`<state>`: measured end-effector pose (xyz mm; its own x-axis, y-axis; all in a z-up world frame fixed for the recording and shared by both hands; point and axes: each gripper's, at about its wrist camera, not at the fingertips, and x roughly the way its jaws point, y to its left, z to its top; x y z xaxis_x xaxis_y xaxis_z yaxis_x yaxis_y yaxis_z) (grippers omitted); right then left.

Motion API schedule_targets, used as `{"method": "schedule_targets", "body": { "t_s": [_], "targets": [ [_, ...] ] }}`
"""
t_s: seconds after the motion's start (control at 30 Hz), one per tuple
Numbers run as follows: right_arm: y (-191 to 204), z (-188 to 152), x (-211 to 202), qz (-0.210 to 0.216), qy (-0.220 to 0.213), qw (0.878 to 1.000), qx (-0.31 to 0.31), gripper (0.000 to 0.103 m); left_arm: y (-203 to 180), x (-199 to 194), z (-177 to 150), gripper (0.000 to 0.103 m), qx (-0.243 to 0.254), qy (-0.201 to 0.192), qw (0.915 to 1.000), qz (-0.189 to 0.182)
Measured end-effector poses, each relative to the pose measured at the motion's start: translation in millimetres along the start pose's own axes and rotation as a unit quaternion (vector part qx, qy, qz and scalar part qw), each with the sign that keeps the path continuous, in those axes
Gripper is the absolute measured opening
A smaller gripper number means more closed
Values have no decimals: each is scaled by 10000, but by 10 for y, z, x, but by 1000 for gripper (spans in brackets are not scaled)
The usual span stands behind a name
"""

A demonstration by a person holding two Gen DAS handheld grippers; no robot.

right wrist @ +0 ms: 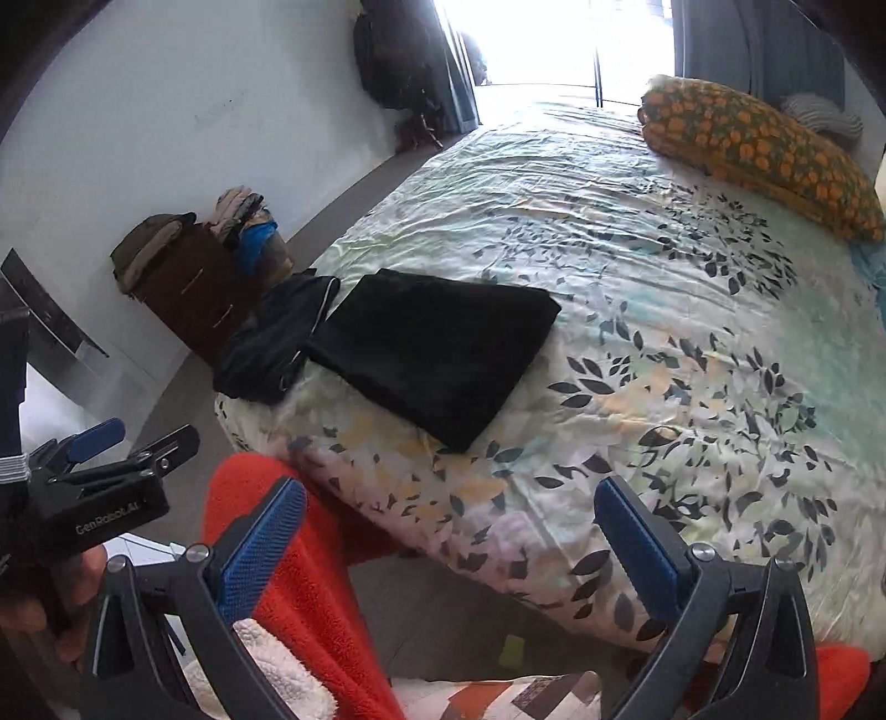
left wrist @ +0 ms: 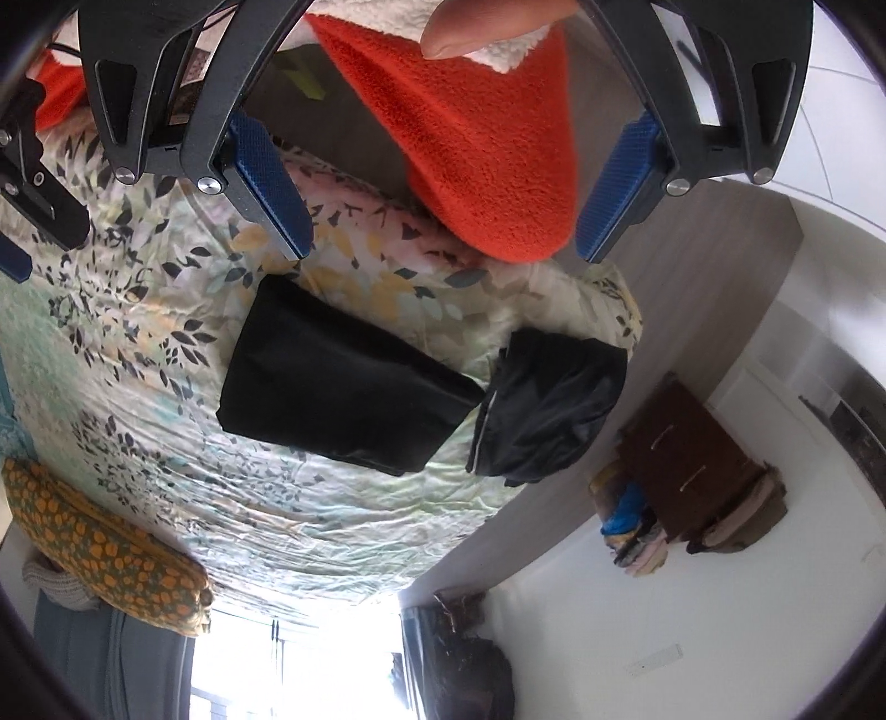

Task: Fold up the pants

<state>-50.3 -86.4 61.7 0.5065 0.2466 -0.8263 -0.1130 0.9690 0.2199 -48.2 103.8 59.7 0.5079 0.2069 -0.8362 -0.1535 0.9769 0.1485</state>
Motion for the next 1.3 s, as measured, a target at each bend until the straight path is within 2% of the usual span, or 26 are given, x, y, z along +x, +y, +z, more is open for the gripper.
{"method": "schedule_targets", "body": {
  "t_s": [0.1, 0.2, 0.47, 1.1, 1.3],
  "targets": [
    [94, 53, -60, -143, -186, 9995, -221, 103, 46, -50, 37, 97, -50, -137, 9998, 129],
    [172, 112, -96, -233, -274, 9985, -406, 103, 98, -59, 54, 97, -81, -144, 9998, 68],
    [392, 75, -7, -87, -130, 9977, -659, 103, 202, 14, 64, 97, -205, -30, 9998, 17],
    [403, 185, 164, -327, -56, 9978, -578, 103, 242, 111, 125, 97, -148, -5, 9998, 148],
    [417, 286, 148, -348, -162, 9981, -476, 103, 260, 108, 185, 97, -137, -66, 9997, 182]
  ]
}}
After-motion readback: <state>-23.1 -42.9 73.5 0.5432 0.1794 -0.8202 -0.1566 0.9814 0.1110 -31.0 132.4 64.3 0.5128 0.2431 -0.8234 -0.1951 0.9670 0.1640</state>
